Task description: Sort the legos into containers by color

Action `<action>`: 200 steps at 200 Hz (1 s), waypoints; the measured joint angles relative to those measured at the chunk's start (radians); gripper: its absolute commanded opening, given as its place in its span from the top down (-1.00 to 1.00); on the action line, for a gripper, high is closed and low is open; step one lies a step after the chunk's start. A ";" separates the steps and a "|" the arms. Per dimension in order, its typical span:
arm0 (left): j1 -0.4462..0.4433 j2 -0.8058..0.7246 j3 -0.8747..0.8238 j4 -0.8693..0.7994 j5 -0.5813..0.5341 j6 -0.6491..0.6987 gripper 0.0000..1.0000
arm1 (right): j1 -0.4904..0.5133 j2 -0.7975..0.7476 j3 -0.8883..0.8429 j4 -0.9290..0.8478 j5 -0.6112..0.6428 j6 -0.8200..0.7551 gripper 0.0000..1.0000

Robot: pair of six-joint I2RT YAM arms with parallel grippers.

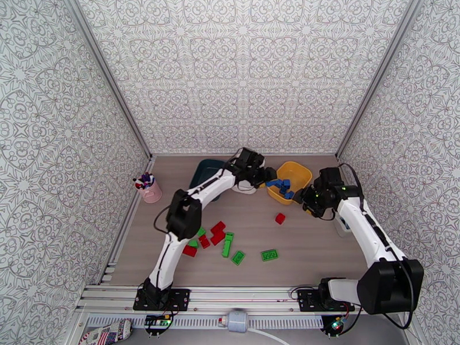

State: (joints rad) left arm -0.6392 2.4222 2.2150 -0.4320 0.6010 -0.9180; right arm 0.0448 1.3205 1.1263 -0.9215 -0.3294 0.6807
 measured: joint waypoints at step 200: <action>-0.024 -0.608 -0.494 -0.195 -0.468 0.177 -0.97 | 0.135 0.011 -0.106 -0.049 0.058 -0.048 -0.32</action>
State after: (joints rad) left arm -0.6636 1.8145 1.7214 -0.6273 0.1333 -0.7406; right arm 0.1795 1.3315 1.0199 -0.9707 -0.2718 0.6327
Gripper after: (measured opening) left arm 0.963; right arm 0.660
